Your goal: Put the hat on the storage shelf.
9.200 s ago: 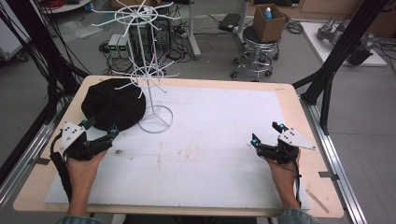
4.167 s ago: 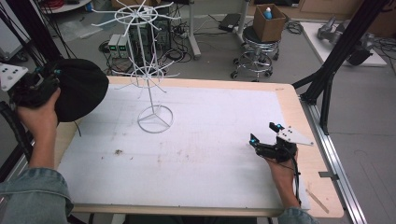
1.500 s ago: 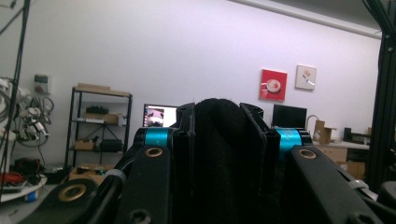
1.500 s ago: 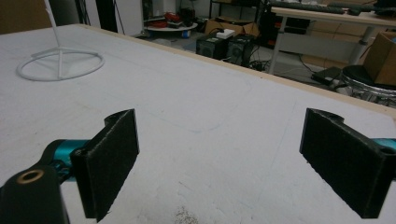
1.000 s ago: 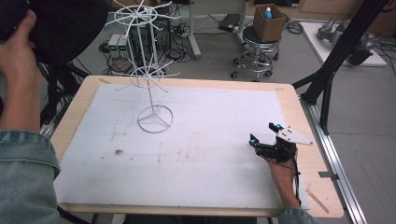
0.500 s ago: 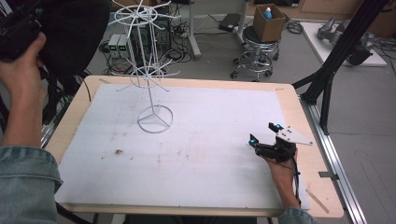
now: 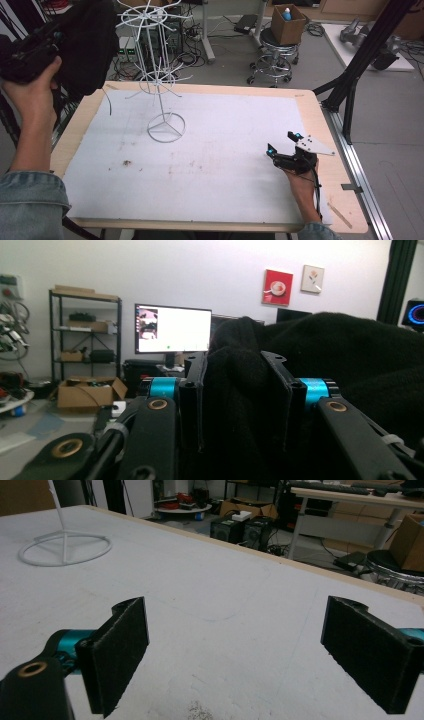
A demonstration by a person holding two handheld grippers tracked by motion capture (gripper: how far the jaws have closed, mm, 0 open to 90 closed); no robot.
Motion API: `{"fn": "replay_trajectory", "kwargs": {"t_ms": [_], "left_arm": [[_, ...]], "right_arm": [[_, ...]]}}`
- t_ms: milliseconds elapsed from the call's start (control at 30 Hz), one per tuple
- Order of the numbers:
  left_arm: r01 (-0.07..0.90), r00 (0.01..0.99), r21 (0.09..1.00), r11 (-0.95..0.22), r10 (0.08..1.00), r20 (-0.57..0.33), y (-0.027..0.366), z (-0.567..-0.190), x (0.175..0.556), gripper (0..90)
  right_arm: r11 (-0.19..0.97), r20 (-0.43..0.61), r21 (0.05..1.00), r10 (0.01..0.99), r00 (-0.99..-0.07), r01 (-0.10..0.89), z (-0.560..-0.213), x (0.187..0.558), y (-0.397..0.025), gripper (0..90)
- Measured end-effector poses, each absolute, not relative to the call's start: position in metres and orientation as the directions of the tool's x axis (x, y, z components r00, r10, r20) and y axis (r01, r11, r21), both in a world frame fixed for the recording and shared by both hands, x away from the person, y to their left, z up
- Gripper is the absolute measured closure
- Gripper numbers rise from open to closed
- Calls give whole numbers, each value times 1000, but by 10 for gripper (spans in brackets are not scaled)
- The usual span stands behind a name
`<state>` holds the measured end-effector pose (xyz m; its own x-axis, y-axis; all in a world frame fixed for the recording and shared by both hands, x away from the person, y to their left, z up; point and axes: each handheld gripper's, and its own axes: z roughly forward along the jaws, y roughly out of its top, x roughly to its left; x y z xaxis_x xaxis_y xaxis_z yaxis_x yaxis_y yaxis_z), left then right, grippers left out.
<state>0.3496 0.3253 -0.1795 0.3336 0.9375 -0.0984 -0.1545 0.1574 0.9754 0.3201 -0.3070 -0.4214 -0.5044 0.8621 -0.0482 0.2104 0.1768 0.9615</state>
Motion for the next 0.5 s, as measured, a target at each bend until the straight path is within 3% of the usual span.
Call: {"fn": "replay_trajectory", "kwargs": {"t_ms": [500], "left_arm": [[-135,345,985,111,937,-58,321,-199,344,558]], "right_arm": [[181,-52,961,862,-505,209,-422,320,-306,110]]}}
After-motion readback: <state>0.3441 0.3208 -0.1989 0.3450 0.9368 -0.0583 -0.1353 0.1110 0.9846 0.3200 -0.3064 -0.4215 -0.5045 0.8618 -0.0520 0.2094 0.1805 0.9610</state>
